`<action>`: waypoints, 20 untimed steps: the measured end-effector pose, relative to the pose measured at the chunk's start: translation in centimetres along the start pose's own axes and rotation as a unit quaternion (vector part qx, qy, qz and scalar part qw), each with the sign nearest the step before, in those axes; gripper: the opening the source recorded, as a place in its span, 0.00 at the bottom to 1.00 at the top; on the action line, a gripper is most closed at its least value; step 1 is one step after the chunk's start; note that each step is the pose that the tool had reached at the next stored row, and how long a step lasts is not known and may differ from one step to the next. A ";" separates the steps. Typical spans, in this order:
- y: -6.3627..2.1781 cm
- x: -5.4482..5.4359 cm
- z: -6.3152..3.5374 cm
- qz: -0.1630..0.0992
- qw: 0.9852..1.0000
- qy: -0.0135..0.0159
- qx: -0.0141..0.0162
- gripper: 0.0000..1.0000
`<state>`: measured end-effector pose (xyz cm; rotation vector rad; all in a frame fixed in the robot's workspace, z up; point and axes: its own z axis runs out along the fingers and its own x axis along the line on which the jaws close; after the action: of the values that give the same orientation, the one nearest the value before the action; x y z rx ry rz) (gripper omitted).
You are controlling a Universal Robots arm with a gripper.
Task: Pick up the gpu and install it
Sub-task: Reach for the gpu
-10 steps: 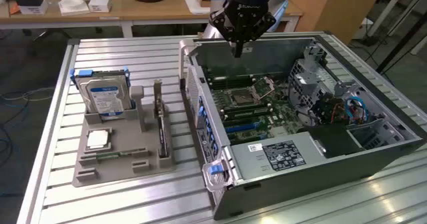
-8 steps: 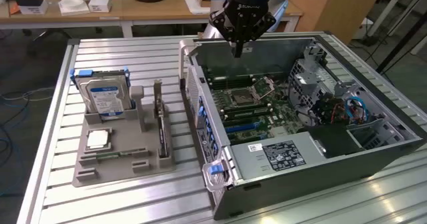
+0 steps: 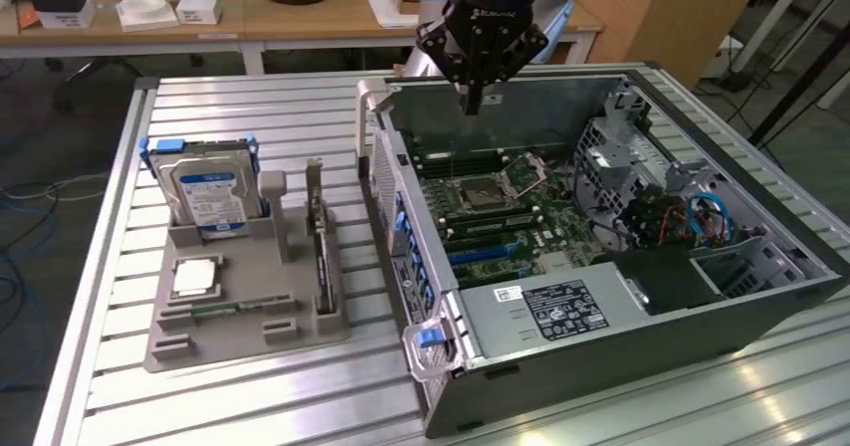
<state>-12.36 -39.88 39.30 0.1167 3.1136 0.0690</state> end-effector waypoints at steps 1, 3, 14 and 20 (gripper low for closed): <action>-0.01 0.1 0.00 0.000 1.000 0.000 0.000 0.11; -0.02 0.2 0.02 0.000 1.000 0.000 0.000 0.11; -0.09 1.0 0.13 0.000 1.000 0.000 0.000 0.11; -0.12 1.5 0.19 0.000 1.000 0.000 0.000 0.11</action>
<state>-13.85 -39.88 39.07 0.1166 3.1137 0.0687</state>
